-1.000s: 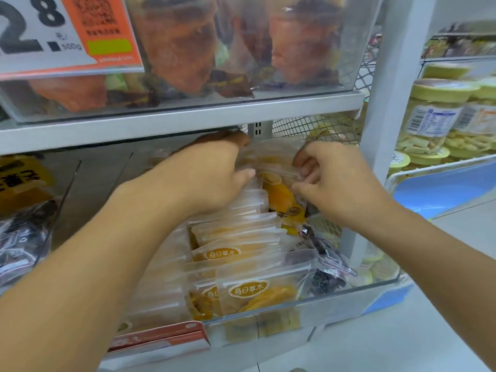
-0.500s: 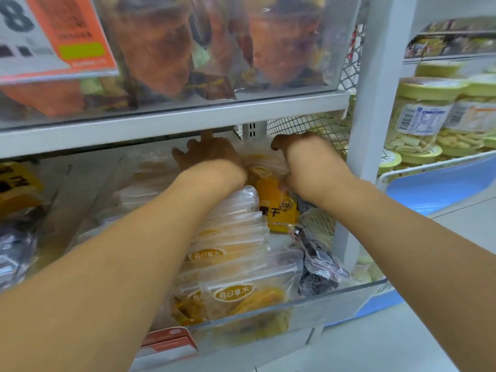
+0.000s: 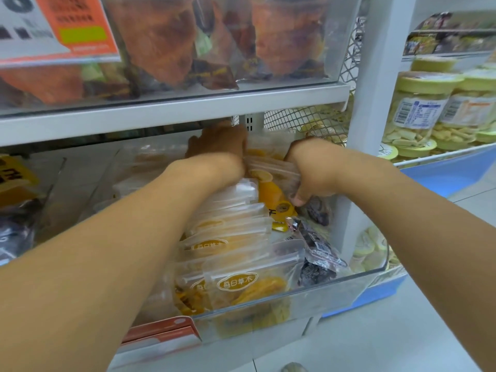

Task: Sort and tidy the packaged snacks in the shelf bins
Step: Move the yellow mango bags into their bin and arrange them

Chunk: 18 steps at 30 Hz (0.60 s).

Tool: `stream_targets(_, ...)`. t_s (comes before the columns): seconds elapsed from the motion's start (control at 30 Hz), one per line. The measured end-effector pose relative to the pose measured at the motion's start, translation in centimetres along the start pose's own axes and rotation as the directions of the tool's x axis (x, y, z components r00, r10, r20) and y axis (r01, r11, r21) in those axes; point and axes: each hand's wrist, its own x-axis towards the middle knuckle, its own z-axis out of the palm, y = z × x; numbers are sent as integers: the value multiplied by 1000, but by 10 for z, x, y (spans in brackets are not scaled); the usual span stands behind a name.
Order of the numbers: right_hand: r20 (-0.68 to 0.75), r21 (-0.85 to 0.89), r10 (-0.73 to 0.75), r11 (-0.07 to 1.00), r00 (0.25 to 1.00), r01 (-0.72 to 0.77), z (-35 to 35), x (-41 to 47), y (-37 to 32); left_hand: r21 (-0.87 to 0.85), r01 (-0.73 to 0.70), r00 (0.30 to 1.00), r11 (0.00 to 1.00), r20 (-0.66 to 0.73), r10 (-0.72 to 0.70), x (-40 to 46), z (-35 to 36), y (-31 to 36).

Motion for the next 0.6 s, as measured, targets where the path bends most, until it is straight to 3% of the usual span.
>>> stream_targets(0.1, -32, -11, 8, 1000, 999, -9, 8, -3, -3, -173, -142, 983, 975, 90, 160, -11, -15, 11)
stream_targets(0.2, -88, 32, 42, 999, 995, -39, 17, -3, -10, -126, -209, 962, 970, 151, 227, -20, -13, 21)
stream_targets(0.33, -33, 120, 114, 987, 993, -110, 20, -9, -15, 99, -107, 994, 989, 39, 104, -14, -5, 25)
stream_targets(0.47, -156, 221, 145, 969, 977, -108, 27, -13, -10, 121, -30, 1000, 992, 13, 29, -11, -7, 28)
stream_targets(0.6, -189, 233, 195, 961, 962, -149, 18, -25, -8, 114, 57, 998, 992, -19, -56, -16, -8, 26)
